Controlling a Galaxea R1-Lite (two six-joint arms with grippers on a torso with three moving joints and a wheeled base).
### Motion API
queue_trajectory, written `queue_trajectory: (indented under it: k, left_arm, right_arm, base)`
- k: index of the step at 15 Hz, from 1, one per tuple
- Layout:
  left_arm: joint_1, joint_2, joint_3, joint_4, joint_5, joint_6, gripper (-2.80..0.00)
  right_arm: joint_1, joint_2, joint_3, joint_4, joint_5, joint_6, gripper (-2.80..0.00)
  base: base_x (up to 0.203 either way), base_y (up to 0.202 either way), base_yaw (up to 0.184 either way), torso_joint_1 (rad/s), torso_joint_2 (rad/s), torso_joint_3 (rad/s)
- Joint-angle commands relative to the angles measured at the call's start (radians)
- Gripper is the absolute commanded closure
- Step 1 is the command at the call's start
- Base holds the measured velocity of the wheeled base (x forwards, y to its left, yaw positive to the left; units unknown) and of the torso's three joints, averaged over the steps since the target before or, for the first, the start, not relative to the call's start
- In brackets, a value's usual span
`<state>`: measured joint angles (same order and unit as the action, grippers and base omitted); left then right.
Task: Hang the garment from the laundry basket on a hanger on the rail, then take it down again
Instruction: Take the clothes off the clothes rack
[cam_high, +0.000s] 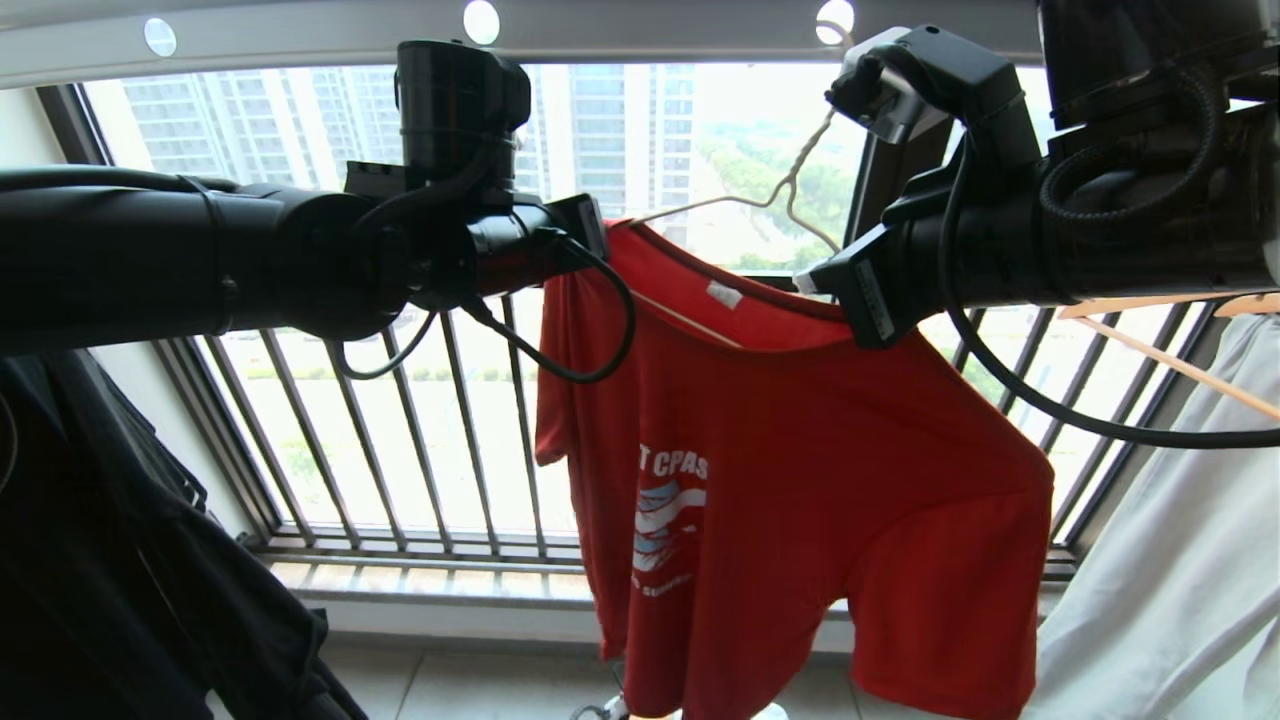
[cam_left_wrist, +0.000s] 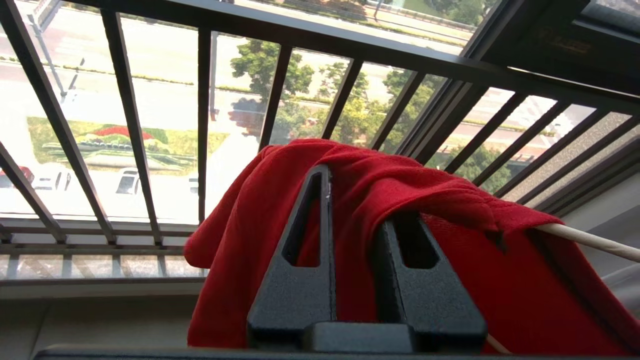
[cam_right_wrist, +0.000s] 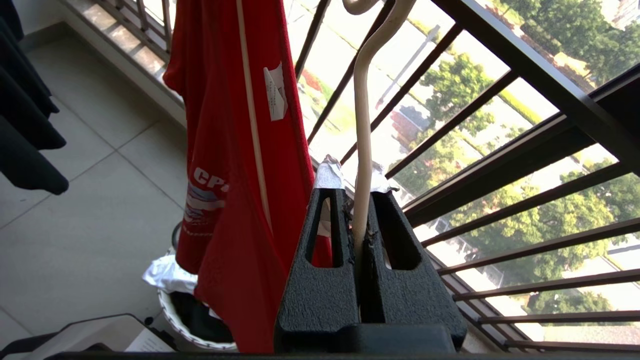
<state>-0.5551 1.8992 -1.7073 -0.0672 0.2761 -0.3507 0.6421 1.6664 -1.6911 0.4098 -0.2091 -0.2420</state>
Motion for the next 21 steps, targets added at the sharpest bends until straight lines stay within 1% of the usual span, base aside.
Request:
queue_trajectory:
  k: [1, 4, 5, 7, 10, 13, 14, 15, 18, 19, 21]
  left_arm:
    - [-0.008, -0.024, 0.019, 0.0, 0.0, -0.002, -2.8]
    - [-0.025, -0.069, 0.059, 0.001, -0.001, -0.003, -2.8]
    - [-0.032, -0.1, 0.089, 0.001, -0.001, -0.003, -2.8]
    - [-0.054, -0.185, 0.167, 0.001, -0.004, -0.003, -2.8]
    - [-0.119, -0.341, 0.3, 0.001, -0.009, -0.003, -2.8]
    - [-0.159, -0.49, 0.395, 0.002, -0.055, -0.003, -2.8]
    - [-0.164, -0.523, 0.406, 0.003, -0.065, -0.004, -2.47]
    - [-0.164, -0.549, 0.409, 0.006, -0.067, -0.004, 0.0]
    - [-0.164, -0.625, 0.408, 0.026, -0.069, 0.005, 0.0]
    - [-0.165, -0.642, 0.402, 0.051, -0.069, 0.008, 0.0]
    - [-0.167, -0.722, 0.361, 0.223, -0.073, 0.011, 0.0]
  right_arm:
    - [0.001, 0.0, 0.001, 0.001, -0.001, 0.0, 0.0]
    - [0.001, 0.001, 0.001, 0.003, -0.001, -0.002, 0.0]
    - [0.001, 0.001, -0.001, 0.001, -0.001, -0.002, 0.0]
    - [0.001, 0.006, 0.001, 0.001, -0.001, -0.002, 0.0]
    - [0.001, 0.008, -0.001, 0.0, -0.001, -0.001, 0.0]
    - [0.001, 0.01, -0.001, 0.0, -0.001, 0.0, 0.0]
    - [0.001, 0.013, -0.001, 0.001, -0.001, 0.0, 0.0]
    - [0.001, 0.013, 0.002, 0.003, -0.001, 0.0, 0.0]
    - [0.001, 0.012, 0.002, 0.001, 0.001, 0.0, 0.0]
    - [0.001, 0.012, 0.002, 0.001, 0.001, 0.0, 0.0]
    - [0.001, 0.007, 0.004, -0.005, 0.001, 0.001, 0.0]
  base:
    - [0.0, 0.0, 0.0, 0.0, 0.0, 0.0]
    - [0.0, 0.0, 0.0, 0.0, 0.0, 0.0]
    - [0.0, 0.0, 0.0, 0.0, 0.0, 0.0]
    - [0.0, 0.0, 0.0, 0.0, 0.0, 0.0]
    - [0.0, 0.0, 0.0, 0.0, 0.0, 0.0]
    - [0.0, 0.0, 0.0, 0.0, 0.0, 0.0]
    - [0.0, 0.0, 0.0, 0.0, 0.0, 0.0]
    - [0.0, 0.0, 0.0, 0.0, 0.0, 0.0]
    - [0.0, 0.0, 0.0, 0.0, 0.0, 0.0]
    - [0.0, 0.0, 0.0, 0.0, 0.0, 0.0]
    - [0.0, 0.0, 0.0, 0.0, 0.0, 0.0]
